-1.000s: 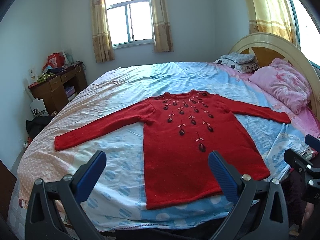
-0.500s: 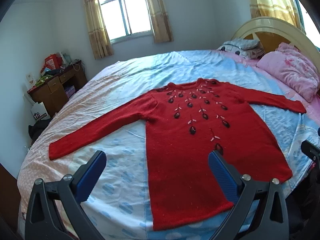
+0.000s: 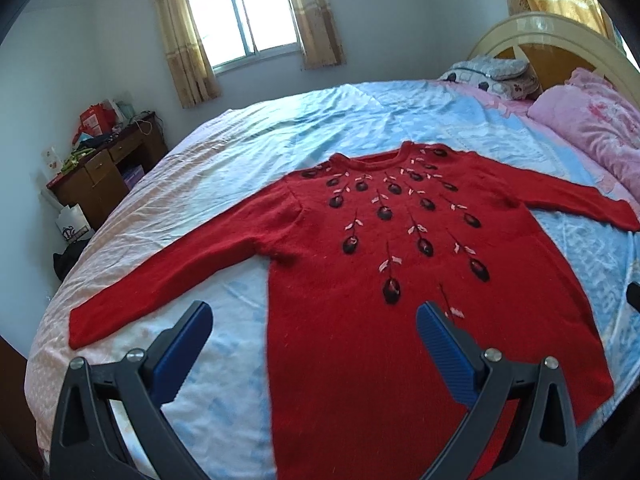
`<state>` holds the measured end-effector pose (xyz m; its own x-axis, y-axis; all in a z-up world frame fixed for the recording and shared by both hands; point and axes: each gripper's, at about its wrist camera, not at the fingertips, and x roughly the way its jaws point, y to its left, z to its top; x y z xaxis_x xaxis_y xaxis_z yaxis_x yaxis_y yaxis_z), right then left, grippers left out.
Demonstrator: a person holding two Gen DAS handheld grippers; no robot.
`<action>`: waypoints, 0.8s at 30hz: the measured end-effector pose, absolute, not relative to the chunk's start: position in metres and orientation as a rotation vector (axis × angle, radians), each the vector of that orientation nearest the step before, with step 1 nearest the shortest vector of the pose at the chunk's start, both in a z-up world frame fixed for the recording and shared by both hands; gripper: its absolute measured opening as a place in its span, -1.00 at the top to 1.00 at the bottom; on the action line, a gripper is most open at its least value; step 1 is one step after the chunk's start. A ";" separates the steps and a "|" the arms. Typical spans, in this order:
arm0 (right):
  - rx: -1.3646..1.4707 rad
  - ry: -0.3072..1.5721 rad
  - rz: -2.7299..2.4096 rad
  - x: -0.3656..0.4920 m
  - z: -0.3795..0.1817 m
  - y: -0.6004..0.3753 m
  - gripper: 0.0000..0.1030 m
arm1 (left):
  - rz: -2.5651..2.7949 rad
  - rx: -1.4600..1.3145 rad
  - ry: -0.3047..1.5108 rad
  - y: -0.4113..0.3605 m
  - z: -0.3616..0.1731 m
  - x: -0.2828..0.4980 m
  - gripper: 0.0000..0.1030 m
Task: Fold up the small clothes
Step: 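Move the right tool to the sweater's sleeve cuff and close on it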
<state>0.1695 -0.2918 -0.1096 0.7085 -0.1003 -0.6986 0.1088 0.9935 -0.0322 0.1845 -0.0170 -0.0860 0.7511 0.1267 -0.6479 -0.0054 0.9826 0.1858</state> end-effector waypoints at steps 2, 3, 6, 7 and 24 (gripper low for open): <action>0.017 0.788 -0.132 0.179 -0.115 -0.299 -0.98 | 0.070 0.187 0.727 -0.022 -0.090 0.198 -1.00; 0.026 0.801 -0.142 0.187 -0.120 -0.306 -0.98 | 0.070 0.192 0.731 -0.024 -0.092 0.205 -1.00; 0.048 0.813 -0.148 0.203 -0.128 -0.321 -0.98 | 0.061 0.193 0.743 -0.027 -0.097 0.220 -1.00; 0.049 0.817 -0.153 0.207 -0.130 -0.323 -0.98 | 0.055 0.191 0.745 -0.028 -0.099 0.226 -1.00; 0.018 0.858 -0.317 0.284 -0.157 -0.404 -0.98 | 0.108 0.103 0.751 -0.018 -0.121 0.304 -1.00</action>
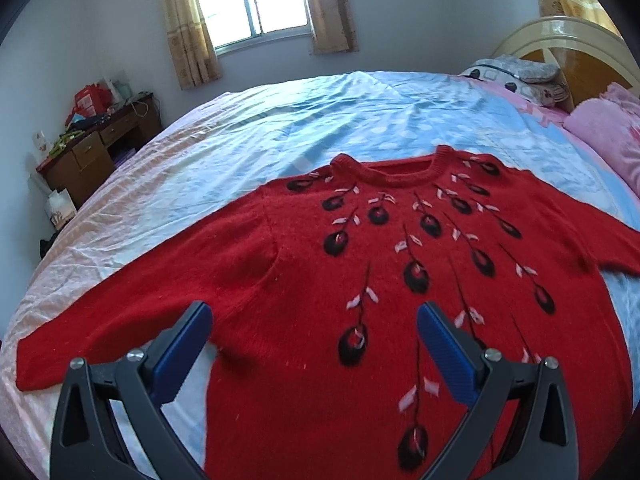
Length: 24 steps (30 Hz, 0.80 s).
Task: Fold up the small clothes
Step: 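Move the right tool to the sweater's sleeve cuff and close on it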
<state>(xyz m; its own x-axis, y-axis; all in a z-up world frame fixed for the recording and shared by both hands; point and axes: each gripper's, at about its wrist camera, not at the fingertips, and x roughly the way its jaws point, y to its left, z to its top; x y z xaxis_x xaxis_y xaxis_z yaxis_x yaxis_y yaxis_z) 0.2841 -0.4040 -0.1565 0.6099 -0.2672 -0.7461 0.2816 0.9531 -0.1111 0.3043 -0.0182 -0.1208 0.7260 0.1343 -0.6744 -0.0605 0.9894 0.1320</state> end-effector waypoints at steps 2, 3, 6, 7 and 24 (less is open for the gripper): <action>0.020 0.860 -0.339 0.288 -0.157 -0.414 -0.98 | 0.111 0.095 0.747 -0.018 -0.124 0.311 -1.00; 0.025 0.862 -0.346 0.290 -0.157 -0.420 -0.98 | 0.116 0.092 0.748 -0.018 -0.126 0.314 -1.00; 0.033 0.853 -0.368 0.295 -0.156 -0.435 -0.98 | 0.126 0.076 0.762 -0.016 -0.132 0.326 -1.00; 0.036 0.853 -0.372 0.297 -0.156 -0.439 -0.97 | 0.129 0.071 0.766 -0.015 -0.134 0.329 -1.00; 0.402 0.836 -0.603 0.281 -0.155 -0.606 -0.51 | 0.123 0.006 0.812 -0.006 -0.145 0.341 -1.00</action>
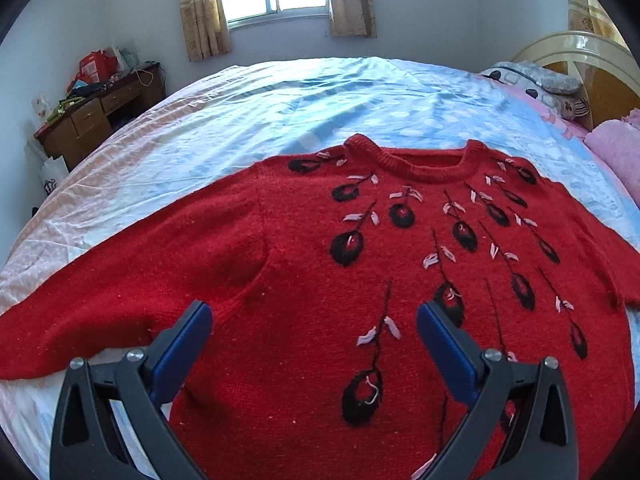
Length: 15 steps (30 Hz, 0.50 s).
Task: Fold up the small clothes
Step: 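Move the right tool to the sweater's sleeve cuff and close on it, then lift the gripped sleeve and fold it across the sweater body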
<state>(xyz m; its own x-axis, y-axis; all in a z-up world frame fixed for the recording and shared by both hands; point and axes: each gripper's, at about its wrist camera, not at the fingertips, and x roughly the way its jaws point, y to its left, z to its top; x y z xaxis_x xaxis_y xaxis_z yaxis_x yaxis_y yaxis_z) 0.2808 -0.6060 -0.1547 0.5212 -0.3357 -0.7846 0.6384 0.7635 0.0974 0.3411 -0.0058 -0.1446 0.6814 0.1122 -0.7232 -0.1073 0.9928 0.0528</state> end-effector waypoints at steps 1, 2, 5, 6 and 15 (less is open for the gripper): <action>0.418 0.851 -0.604 0.280 -0.158 -0.609 -0.48 | 0.120 0.007 0.815 -0.006 -0.145 0.342 -1.00; 0.428 0.861 -0.606 0.280 -0.162 -0.610 -0.47 | 0.118 0.011 0.819 -0.007 -0.144 0.343 -1.00; 0.446 0.875 -0.581 0.280 -0.169 -0.610 -0.28 | 0.122 0.027 0.799 -0.005 -0.139 0.345 -1.00; 0.425 0.873 -0.570 0.281 -0.167 -0.606 -0.13 | 0.128 0.030 0.790 -0.003 -0.137 0.347 -1.00; 0.341 0.844 -0.476 0.298 -0.128 -0.569 0.85 | 0.114 -0.009 0.794 0.017 -0.135 0.340 -1.00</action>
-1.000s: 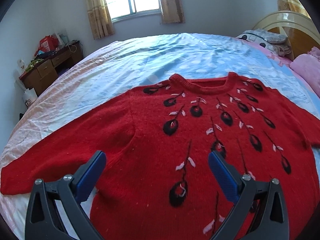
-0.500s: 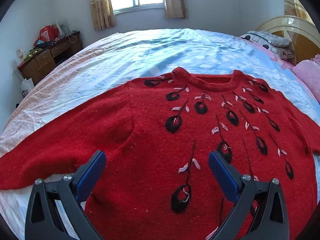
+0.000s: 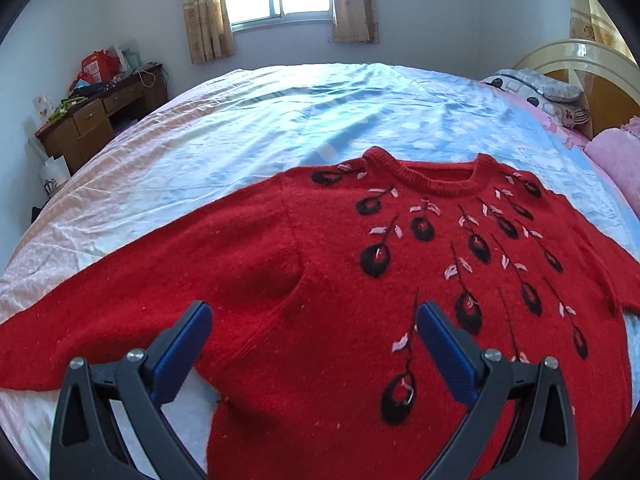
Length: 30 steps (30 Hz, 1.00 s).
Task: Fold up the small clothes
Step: 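Lift the gripped sleeve and fold it across the sweater body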
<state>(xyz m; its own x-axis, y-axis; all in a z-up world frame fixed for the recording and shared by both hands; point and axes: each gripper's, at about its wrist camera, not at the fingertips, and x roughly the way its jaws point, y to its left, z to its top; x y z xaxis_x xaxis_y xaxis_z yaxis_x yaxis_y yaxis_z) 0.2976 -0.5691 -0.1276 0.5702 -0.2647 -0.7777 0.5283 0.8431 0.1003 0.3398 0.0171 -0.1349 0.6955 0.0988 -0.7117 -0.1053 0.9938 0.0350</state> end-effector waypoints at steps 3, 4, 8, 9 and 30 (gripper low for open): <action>0.324 0.803 -0.449 0.304 -0.105 -0.550 0.86 | 0.104 -0.018 0.789 0.022 -0.131 0.335 -1.00; 0.320 0.787 -0.437 0.306 -0.097 -0.544 0.86 | 0.097 -0.025 0.787 0.025 -0.129 0.333 -1.00; 0.274 0.708 -0.367 0.320 -0.052 -0.502 0.86 | 0.094 -0.036 0.769 0.036 -0.120 0.327 -1.00; 0.255 0.686 -0.341 0.324 -0.038 -0.488 0.86 | 0.095 -0.039 0.764 0.039 -0.118 0.326 -1.00; -0.005 0.510 0.014 0.390 0.066 -0.260 0.87 | 0.137 -0.148 0.757 0.106 -0.125 0.300 -1.00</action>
<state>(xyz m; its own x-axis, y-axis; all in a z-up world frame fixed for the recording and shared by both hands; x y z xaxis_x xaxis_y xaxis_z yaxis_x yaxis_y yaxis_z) 0.3900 -0.2597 0.0657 0.8725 0.0122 -0.4885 -0.0146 0.9999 -0.0013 0.2998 0.1057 -0.1252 0.7191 0.0702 -0.6914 -0.1766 0.9807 -0.0840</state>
